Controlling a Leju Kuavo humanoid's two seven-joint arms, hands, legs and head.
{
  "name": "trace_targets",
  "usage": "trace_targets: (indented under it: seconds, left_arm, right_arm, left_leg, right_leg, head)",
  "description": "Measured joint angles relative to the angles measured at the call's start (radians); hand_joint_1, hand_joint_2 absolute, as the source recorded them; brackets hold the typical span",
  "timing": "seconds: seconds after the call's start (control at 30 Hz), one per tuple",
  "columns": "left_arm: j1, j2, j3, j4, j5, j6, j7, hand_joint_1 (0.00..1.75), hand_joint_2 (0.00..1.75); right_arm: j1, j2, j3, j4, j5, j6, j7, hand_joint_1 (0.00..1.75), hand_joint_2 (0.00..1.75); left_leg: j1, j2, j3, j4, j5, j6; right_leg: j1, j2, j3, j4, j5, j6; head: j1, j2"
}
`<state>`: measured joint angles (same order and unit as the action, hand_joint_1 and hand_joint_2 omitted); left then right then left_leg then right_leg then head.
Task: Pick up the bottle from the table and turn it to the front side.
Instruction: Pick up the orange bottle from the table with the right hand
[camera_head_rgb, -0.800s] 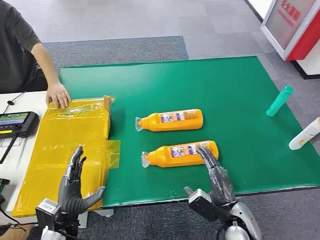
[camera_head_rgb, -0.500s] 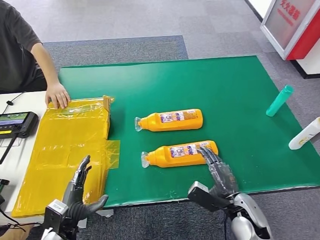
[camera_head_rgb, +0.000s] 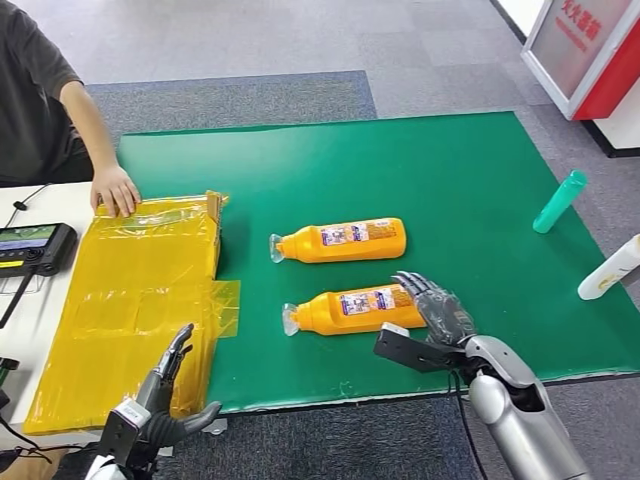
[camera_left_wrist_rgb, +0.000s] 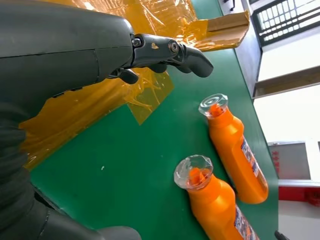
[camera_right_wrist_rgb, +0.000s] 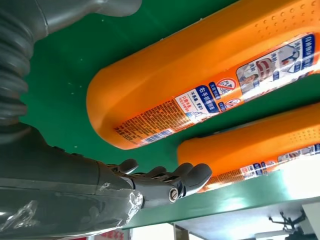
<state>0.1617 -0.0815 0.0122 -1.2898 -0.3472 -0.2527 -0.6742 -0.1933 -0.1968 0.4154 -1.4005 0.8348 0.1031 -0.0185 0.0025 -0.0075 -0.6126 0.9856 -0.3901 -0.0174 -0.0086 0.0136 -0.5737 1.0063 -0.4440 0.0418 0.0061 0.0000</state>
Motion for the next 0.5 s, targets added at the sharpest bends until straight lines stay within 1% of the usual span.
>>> trace_targets:
  seconds: [0.17,0.4,0.5]
  left_arm:
    - [-0.006,0.004,0.0,0.014,-0.001,0.003,-0.001,0.0,1.75]
    - [-0.015,0.007,0.0,0.03,-0.005,0.015,-0.002,0.0,1.75]
    - [-0.018,0.009,0.0,0.037,-0.009,0.018,-0.002,0.0,1.75]
  right_arm:
    - [-0.08,-0.019,0.047,0.064,-0.006,0.039,0.018,0.0,1.75]
    - [-0.2,-0.031,0.124,0.173,-0.03,0.121,0.028,0.0,1.75]
    - [-0.244,-0.035,0.157,0.217,-0.044,0.138,0.026,0.0,1.75]
  left_leg:
    - [0.0,0.0,0.0,0.0,0.0,0.0]
    - [0.0,0.0,0.0,0.0,0.0,0.0]
    - [0.0,0.0,0.0,0.0,0.001,0.0]
  right_leg:
    - [0.0,0.0,0.0,0.0,0.0,0.0]
    - [0.0,0.0,0.0,0.0,0.0,0.0]
    - [0.0,0.0,0.0,0.0,0.0,0.0]
  head:
    - [0.0,0.0]
    - [0.0,0.0]
    - [0.0,0.0]
